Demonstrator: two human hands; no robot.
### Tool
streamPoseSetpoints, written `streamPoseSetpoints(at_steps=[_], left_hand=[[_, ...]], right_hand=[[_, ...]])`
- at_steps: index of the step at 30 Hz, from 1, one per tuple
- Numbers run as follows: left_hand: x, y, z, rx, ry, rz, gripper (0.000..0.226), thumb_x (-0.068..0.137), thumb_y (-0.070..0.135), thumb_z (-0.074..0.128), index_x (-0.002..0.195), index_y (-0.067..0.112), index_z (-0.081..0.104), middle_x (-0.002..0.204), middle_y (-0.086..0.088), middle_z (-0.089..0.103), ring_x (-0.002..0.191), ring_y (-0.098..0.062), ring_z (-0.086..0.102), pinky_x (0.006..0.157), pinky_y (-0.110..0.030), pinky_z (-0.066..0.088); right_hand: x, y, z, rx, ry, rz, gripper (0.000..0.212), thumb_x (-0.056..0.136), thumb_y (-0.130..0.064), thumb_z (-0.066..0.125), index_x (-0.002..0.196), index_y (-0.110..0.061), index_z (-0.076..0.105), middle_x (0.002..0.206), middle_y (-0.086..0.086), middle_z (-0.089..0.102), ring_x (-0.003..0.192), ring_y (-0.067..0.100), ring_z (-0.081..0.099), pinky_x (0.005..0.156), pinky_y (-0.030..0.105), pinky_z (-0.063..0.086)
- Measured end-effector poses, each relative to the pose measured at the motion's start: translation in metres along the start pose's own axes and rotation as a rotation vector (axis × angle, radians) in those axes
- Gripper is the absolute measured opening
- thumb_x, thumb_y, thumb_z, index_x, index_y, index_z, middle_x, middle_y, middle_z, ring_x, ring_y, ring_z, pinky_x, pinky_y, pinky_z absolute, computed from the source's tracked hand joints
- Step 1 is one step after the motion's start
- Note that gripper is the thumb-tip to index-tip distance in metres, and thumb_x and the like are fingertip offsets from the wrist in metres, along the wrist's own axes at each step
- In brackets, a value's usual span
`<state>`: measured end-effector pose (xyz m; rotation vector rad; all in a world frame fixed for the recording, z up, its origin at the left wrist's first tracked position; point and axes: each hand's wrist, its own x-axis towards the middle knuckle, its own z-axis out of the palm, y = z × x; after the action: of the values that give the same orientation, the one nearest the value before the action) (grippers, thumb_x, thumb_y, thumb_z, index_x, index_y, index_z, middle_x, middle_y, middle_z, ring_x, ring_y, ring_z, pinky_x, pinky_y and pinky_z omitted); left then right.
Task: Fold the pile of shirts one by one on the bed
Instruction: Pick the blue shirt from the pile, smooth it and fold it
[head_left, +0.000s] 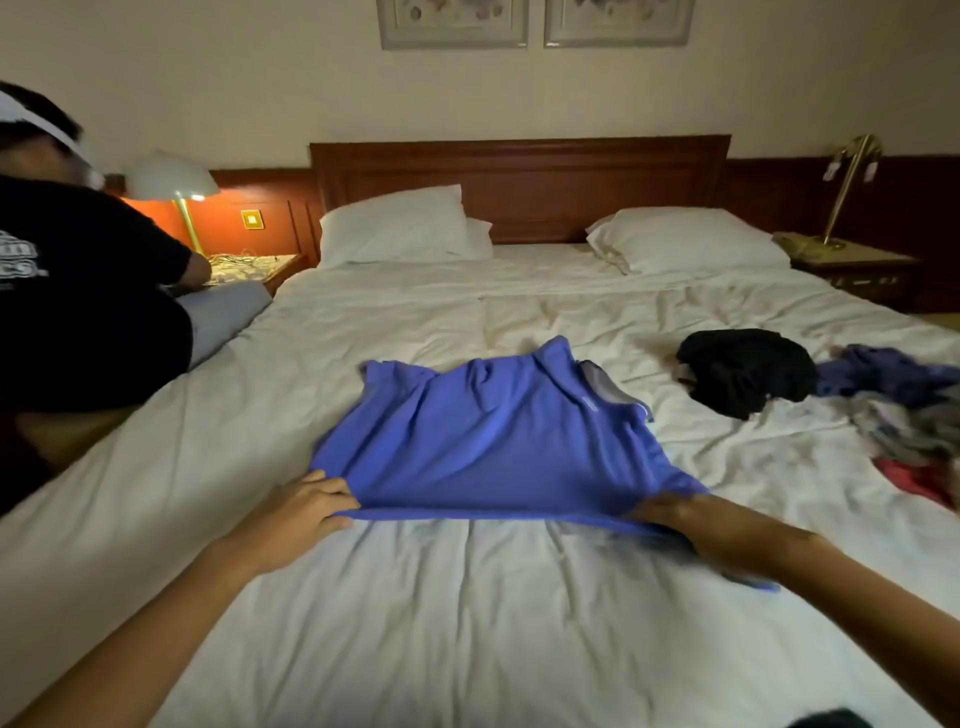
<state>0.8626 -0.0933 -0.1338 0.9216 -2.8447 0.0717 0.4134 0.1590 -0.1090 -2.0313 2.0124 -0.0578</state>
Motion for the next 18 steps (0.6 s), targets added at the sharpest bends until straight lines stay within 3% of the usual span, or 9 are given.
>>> streamPoseSetpoints(at_steps=[2, 3, 5, 7, 9, 11, 14, 16, 18], left_hand=[[-0.008, 0.005, -0.005, -0.022, -0.048, -0.035, 0.022, 0.094, 0.046, 0.063, 0.105, 0.030, 0.073, 0.103, 0.017, 0.064, 0.101, -0.012, 0.058, 0.089, -0.025, 0.041], [-0.011, 0.007, -0.007, -0.042, -0.141, -0.088, 0.028, 0.093, 0.053, 0.061, 0.095, 0.028, 0.073, 0.096, 0.016, 0.065, 0.096, -0.008, 0.059, 0.087, -0.025, 0.042], [-0.013, 0.014, -0.006, -0.162, -0.325, -0.274, 0.050, 0.088, 0.067, 0.056, 0.079, 0.020, 0.068, 0.074, 0.010, 0.064, 0.075, -0.004, 0.062, 0.078, -0.026, 0.046], [-0.012, 0.018, -0.001, -0.291, -0.325, -0.455, 0.052, 0.089, 0.068, 0.052, 0.074, 0.021, 0.070, 0.060, 0.009, 0.061, 0.059, -0.008, 0.063, 0.067, -0.023, 0.049], [-0.007, 0.015, 0.004, -0.296, -0.205, -0.527, 0.040, 0.092, 0.061, 0.055, 0.074, 0.027, 0.067, 0.081, 0.007, 0.068, 0.079, -0.019, 0.067, 0.082, -0.032, 0.051], [-0.002, 0.008, 0.012, -0.241, -0.055, -0.611, 0.021, 0.091, 0.052, 0.063, 0.086, 0.031, 0.066, 0.115, -0.006, 0.059, 0.109, -0.034, 0.057, 0.097, -0.041, 0.044], [0.000, -0.001, 0.032, -0.379, 0.052, -0.809, 0.042, 0.089, 0.041, 0.071, 0.127, 0.024, 0.061, 0.140, -0.021, 0.045, 0.128, -0.041, 0.043, 0.106, -0.045, 0.035], [-0.002, -0.006, 0.044, -0.509, 0.043, -0.841, 0.056, 0.089, 0.032, 0.073, 0.139, 0.015, 0.054, 0.139, -0.025, 0.052, 0.126, -0.041, 0.049, 0.104, -0.044, 0.038], [-0.004, -0.009, 0.050, -0.579, 0.060, -0.844, 0.058, 0.087, 0.022, 0.077, 0.140, 0.012, 0.055, 0.138, -0.021, 0.056, 0.123, -0.038, 0.055, 0.100, -0.041, 0.042]], right_hand=[[-0.016, -0.007, 0.000, 0.014, -0.066, 0.034, 0.062, 0.092, -0.003, 0.043, 0.132, -0.049, 0.053, 0.127, -0.035, 0.051, 0.113, -0.016, 0.051, 0.091, 0.000, 0.035], [-0.021, -0.010, -0.002, 0.024, -0.172, 0.067, 0.060, 0.087, -0.007, 0.043, 0.127, -0.052, 0.055, 0.120, -0.031, 0.057, 0.104, -0.014, 0.057, 0.086, 0.005, 0.044], [-0.027, -0.017, -0.007, 0.100, -0.339, 0.102, 0.030, 0.086, -0.035, 0.052, 0.111, -0.045, 0.067, 0.105, -0.020, 0.068, 0.094, -0.004, 0.063, 0.088, 0.022, 0.052], [-0.025, -0.013, -0.004, 0.256, -0.292, 0.141, 0.030, 0.088, -0.056, 0.056, 0.092, -0.031, 0.073, 0.087, -0.013, 0.072, 0.078, 0.002, 0.065, 0.080, 0.023, 0.053], [-0.020, -0.001, 0.004, 0.294, -0.023, 0.224, 0.031, 0.094, -0.050, 0.057, 0.098, -0.024, 0.073, 0.090, -0.008, 0.071, 0.084, 0.008, 0.064, 0.084, 0.026, 0.049], [-0.012, 0.016, 0.019, 0.195, 0.213, 0.325, 0.034, 0.098, -0.038, 0.057, 0.127, -0.023, 0.066, 0.124, 0.002, 0.065, 0.115, 0.019, 0.059, 0.101, 0.029, 0.041], [-0.004, 0.024, 0.047, 0.191, 0.196, 0.524, 0.049, 0.098, -0.048, 0.051, 0.146, -0.037, 0.045, 0.154, 0.005, 0.039, 0.138, 0.029, 0.040, 0.113, 0.036, 0.030], [0.001, 0.022, 0.065, 0.105, 0.165, 0.597, 0.053, 0.096, -0.061, 0.044, 0.146, -0.051, 0.034, 0.157, 0.002, 0.029, 0.137, 0.033, 0.035, 0.113, 0.043, 0.027], [0.005, 0.017, 0.074, 0.074, 0.243, 0.590, 0.054, 0.093, -0.063, 0.047, 0.145, -0.051, 0.036, 0.149, 0.005, 0.031, 0.129, 0.034, 0.040, 0.109, 0.044, 0.033]])
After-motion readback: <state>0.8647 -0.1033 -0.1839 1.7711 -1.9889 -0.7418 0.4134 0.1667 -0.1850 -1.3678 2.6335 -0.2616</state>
